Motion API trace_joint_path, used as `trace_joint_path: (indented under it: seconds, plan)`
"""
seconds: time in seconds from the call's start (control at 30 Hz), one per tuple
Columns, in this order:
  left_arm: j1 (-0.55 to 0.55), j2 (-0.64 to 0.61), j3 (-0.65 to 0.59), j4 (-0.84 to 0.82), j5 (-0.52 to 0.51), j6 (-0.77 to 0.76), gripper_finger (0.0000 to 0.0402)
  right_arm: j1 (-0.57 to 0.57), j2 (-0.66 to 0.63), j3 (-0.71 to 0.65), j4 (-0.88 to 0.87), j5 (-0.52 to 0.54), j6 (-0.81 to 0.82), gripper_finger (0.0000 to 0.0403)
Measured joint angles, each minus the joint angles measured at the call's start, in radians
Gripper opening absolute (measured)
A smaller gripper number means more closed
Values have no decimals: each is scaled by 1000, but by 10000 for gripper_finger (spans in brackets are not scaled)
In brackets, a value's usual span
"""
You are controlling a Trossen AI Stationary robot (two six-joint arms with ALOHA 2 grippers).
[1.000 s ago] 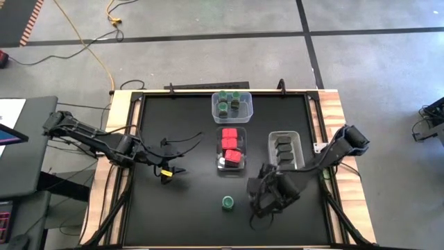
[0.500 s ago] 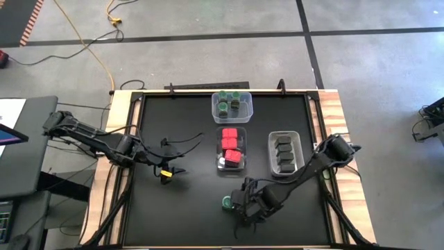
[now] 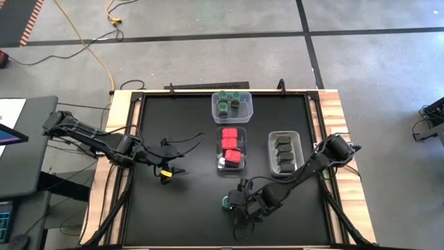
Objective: Sort spices by type
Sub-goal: Put the green seasoning bottle into the transparent bin
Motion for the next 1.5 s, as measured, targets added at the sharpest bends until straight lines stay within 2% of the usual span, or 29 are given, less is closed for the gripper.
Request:
trace_joint_path:
  seconds: [0.4, 0.77, 0.93, 1.0, 1.23, 1.4, 1.5]
  plan:
    - [0, 0, 0, -1, 0, 3, 281, -13, 0, 0, 40, 9, -37, 319]
    - [0, 0, 0, -4, 0, 4, 281, -24, 0, 0, 67, 9, -78, 270]
    - [0, 0, 0, -5, 0, 17, 281, -24, -1, 0, 62, 9, -90, 222]
    - [0, 0, 0, -5, 0, 26, 281, -24, -2, 1, 52, 8, -106, 217]
    - [0, 0, 0, -6, 0, 30, 281, -15, -30, 1, -52, 8, -105, 217]
    - [0, 0, 0, -11, 0, 53, 281, -1, -103, -1, -264, 5, -63, 217]
    - [1, 0, 0, -14, 0, 53, 281, 12, -184, -1, -387, 55, -25, 217]
